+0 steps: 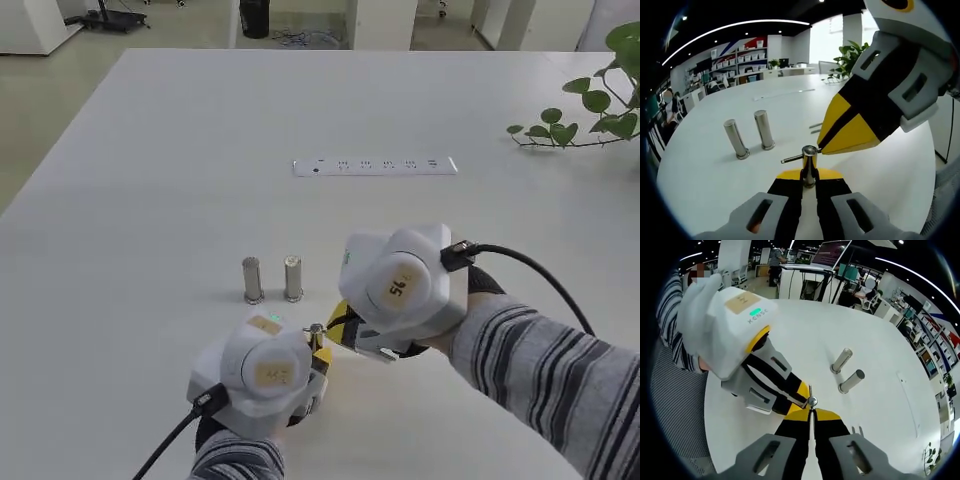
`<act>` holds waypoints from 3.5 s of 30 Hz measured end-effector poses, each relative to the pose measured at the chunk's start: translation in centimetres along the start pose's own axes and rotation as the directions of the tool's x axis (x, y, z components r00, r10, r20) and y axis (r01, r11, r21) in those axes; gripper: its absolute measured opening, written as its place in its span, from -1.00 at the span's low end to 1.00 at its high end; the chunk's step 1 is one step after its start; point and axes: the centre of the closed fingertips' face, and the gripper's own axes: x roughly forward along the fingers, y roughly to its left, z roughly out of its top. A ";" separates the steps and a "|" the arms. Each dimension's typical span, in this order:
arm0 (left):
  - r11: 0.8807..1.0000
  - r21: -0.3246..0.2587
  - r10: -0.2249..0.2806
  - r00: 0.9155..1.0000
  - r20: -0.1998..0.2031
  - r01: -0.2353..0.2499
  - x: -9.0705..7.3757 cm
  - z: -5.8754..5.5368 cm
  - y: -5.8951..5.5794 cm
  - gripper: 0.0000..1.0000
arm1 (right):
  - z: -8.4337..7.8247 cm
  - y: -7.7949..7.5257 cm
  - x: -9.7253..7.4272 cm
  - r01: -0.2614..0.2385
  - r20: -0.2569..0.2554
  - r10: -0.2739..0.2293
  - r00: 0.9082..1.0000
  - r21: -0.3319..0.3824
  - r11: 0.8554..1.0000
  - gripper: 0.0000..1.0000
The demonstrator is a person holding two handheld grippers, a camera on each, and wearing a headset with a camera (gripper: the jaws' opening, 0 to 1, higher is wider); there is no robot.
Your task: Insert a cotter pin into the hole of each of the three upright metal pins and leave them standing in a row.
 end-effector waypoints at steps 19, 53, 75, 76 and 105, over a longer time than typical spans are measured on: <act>1.000 0.020 0.015 1.000 -0.014 -0.014 -0.2 0.0 1.4 -0.90 | -1.9 -2.0 -2.0 0.067 0.129 -0.118 0.985 0.344 0.937 -0.53; 0.997 -0.005 0.083 0.996 -0.019 -0.083 -0.3 0.3 8.4 -0.90 | -3.6 -2.4 -2.2 0.069 0.167 -0.177 0.970 0.506 0.860 -0.44; 0.996 -0.032 0.089 0.996 -0.001 -0.089 -0.2 0.3 8.4 -0.89 | -3.3 -2.0 -1.9 0.041 0.184 -0.172 0.968 0.558 0.829 -0.42; 0.995 -0.030 0.091 0.996 -0.002 -0.091 -0.2 0.3 8.4 -0.89 | -3.3 -2.0 -1.9 0.042 0.183 -0.172 0.968 0.557 0.829 -0.42; 0.994 -0.064 0.092 0.996 0.020 -0.091 -2.3 0.8 7.8 -0.17 | -0.9 -5.3 -1.2 0.060 0.231 -0.210 0.950 0.526 0.848 -0.42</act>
